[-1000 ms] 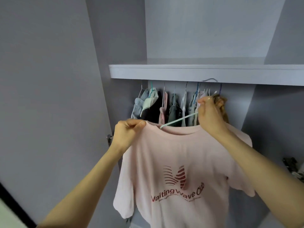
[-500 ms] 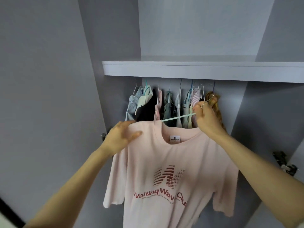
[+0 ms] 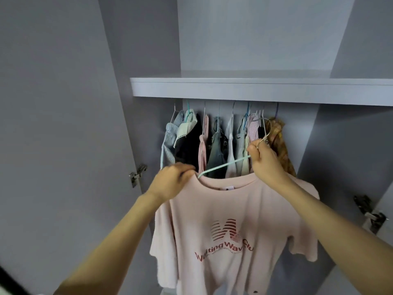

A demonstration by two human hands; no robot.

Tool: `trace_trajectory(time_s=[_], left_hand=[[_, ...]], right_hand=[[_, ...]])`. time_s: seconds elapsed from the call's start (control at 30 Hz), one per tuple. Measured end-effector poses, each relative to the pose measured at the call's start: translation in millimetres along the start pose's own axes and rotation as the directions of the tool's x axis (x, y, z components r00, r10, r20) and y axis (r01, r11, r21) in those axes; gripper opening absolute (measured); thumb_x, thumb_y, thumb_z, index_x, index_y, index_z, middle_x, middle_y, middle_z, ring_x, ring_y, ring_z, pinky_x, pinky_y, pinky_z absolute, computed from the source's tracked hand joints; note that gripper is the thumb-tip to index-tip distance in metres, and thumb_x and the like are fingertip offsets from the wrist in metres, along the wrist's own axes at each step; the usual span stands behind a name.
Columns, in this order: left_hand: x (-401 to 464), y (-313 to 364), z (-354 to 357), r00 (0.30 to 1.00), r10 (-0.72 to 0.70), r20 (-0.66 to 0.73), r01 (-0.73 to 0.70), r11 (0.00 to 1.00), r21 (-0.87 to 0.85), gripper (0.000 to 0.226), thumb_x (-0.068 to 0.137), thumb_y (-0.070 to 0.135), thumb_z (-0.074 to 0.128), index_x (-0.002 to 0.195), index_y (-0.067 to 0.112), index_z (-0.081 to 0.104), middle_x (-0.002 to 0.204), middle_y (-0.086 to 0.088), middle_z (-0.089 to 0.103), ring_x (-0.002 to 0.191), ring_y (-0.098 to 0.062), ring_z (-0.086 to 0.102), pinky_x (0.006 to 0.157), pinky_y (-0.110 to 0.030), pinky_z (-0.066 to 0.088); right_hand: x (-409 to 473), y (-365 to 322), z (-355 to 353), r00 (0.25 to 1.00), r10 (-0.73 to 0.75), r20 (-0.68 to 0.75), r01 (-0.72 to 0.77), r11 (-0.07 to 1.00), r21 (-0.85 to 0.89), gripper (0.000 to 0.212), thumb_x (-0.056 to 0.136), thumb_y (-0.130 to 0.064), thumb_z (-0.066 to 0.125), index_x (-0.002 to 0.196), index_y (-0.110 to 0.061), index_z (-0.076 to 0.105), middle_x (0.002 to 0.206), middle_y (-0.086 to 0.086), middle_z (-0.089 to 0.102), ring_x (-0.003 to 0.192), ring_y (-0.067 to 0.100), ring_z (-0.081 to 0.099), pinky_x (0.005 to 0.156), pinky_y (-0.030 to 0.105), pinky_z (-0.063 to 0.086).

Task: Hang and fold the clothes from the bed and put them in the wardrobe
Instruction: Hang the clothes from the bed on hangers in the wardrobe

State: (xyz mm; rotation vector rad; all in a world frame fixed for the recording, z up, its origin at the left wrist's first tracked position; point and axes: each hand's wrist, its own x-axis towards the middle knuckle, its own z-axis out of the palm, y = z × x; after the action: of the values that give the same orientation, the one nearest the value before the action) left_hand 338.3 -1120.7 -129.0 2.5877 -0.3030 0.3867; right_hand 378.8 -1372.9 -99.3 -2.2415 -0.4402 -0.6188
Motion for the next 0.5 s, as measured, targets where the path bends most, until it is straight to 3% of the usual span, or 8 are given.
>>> trace_trajectory(time_s=[0.1, 0.17, 0.23, 0.33, 0.43, 0.5], left_hand=[[-1, 4, 10, 0.999, 0.037, -0.005, -0.037, 0.999, -0.003, 0.024, 0.098, 0.028, 0.049, 0.093, 0.015, 0.069, 0.089, -0.005, 0.068, 0.086, -0.033, 0.06, 0.076, -0.036, 0.047], [-1, 4, 13, 0.997, 0.059, -0.05, -0.059, 0.998, 0.005, 0.032, 0.098, 0.036, 0.044, 0.094, 0.017, 0.069, 0.087, -0.004, 0.07, 0.083, -0.032, 0.06, 0.074, -0.037, 0.048], [1, 10, 17, 0.991, 0.042, -0.126, -0.041, 0.999, 0.01, 0.038, 0.097, 0.041, 0.039, 0.096, 0.017, 0.069, 0.085, -0.007, 0.07, 0.083, -0.035, 0.061, 0.069, -0.036, 0.047], [7, 27, 28, 0.991, 0.023, -0.135, -0.024, 1.0, -0.001, 0.039, 0.098, 0.046, 0.036, 0.099, 0.021, 0.066, 0.088, -0.004, 0.07, 0.088, -0.032, 0.062, 0.074, -0.036, 0.047], [11, 45, 39, 0.989, 0.103, -0.102, -0.108, 0.993, -0.049, 0.032, 0.098, 0.043, 0.038, 0.095, 0.023, 0.063, 0.081, 0.004, 0.069, 0.083, -0.028, 0.063, 0.074, -0.04, 0.049], [14, 49, 42, 0.98, 0.099, -0.175, -0.115, 0.99, -0.083, 0.025, 0.099, 0.032, 0.043, 0.089, 0.021, 0.064, 0.075, 0.0, 0.065, 0.078, -0.03, 0.061, 0.067, -0.035, 0.045]], right_hand=[[1, -1, -1, 1.0, -0.018, -0.002, 0.018, 1.0, 0.009, 0.016, 0.09, 0.007, 0.035, 0.089, 0.001, 0.049, 0.087, 0.002, 0.051, 0.084, 0.026, 0.052, 0.075, 0.03, 0.037], [1, -2, -5, 1.0, 0.006, -0.023, -0.006, 1.0, 0.031, 0.016, 0.093, 0.0, 0.033, 0.088, -0.007, 0.047, 0.084, -0.004, 0.048, 0.084, 0.021, 0.05, 0.077, 0.031, 0.041], [1, -4, -6, 0.999, 0.018, -0.044, -0.017, 1.0, 0.014, 0.016, 0.094, -0.001, 0.033, 0.086, -0.009, 0.044, 0.082, -0.003, 0.047, 0.081, 0.019, 0.046, 0.072, 0.028, 0.035], [-1, -9, -4, 0.998, 0.027, -0.052, -0.027, 1.0, 0.008, 0.018, 0.093, 0.002, 0.033, 0.083, -0.006, 0.045, 0.082, 0.006, 0.051, 0.08, 0.026, 0.049, 0.073, 0.034, 0.037], [-7, -12, 1, 1.0, 0.023, -0.017, -0.022, 0.999, 0.036, 0.015, 0.091, 0.007, 0.038, 0.087, 0.006, 0.052, 0.085, 0.003, 0.052, 0.08, 0.019, 0.051, 0.071, 0.024, 0.035], [-9, -14, -4, 0.999, 0.029, 0.035, -0.033, 0.992, 0.123, 0.016, 0.097, -0.006, 0.043, 0.1, 0.001, 0.057, 0.083, -0.006, 0.053, 0.076, 0.008, 0.052, 0.073, 0.018, 0.035]])
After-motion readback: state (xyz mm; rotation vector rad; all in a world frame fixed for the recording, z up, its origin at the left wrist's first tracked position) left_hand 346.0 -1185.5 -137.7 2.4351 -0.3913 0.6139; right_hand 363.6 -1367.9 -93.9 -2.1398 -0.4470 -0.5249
